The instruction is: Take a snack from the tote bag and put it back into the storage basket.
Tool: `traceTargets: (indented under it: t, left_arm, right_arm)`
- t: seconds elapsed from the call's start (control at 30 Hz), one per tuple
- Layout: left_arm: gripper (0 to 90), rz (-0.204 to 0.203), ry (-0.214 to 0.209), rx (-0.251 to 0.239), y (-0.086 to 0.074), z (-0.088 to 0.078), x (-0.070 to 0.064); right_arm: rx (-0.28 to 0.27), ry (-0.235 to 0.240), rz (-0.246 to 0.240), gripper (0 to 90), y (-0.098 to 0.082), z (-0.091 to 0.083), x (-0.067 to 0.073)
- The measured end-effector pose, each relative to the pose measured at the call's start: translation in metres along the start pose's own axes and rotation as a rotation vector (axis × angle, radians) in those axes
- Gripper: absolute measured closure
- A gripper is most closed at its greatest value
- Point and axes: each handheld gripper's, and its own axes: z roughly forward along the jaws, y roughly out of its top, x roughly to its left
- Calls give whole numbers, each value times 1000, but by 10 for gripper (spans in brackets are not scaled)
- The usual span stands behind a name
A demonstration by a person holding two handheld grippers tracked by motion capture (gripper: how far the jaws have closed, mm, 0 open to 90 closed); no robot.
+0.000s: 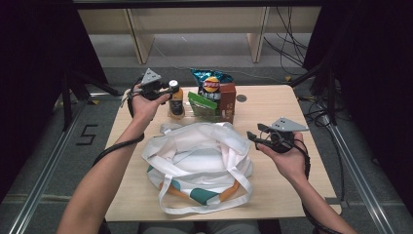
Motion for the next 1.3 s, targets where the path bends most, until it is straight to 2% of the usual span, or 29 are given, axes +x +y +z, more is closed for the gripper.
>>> traceTargets:
  t: [0.03,0.07,0.1,0.17,0.2,0.47,0.5,0.6,0.7,0.8,0.9,1.07,1.13,1.2,1.3]
  left_arm:
    - [587,3,0,1,0,0,0]
    - [587,1,-2,2,-1,0,0]
    - [587,-1,-1,4,-1,0,0]
    - [587,-2,1,4,-2,1,0]
    - [587,1,0,5,-2,1,0]
    - [587,-9,0,15,-6,3,0]
    - [587,-12,0,15,-6,3,0]
    - [587,-10,-3,17,-8,3,1]
    - [587,-13,-1,21,-9,4,0]
    - [587,-13,-1,26,-10,5,0]
    - [587,-16,-3,30,-12,5,0]
    - [587,-20,-4,31,-16,6,-1]
    - [587,-20,-6,34,-16,7,-1]
    - [587,-20,-5,38,-17,7,-1]
    - [587,-19,-5,42,-17,7,-1]
  right_arm:
    - [-6,-3,5,466,0,1,1]
    - [11,15,15,466,0,1,1]
    - [-6,-5,-19,466,0,1,-1]
    - [-9,-3,-13,466,0,1,0]
    - [-5,0,5,466,0,1,1]
    - [11,3,-4,466,1,-1,0]
    - [-9,-3,2,466,0,1,1]
    - [13,5,19,466,0,0,2]
    - [-6,-4,1,466,0,1,1]
    - [16,11,4,466,1,-1,0]
    - [0,1,-5,466,0,0,0]
    - [-2,-3,3,466,0,1,1]
    - [14,3,27,466,-1,0,2]
    - [-4,0,-9,466,-1,1,0]
    - [-2,-1,-6,466,0,1,0]
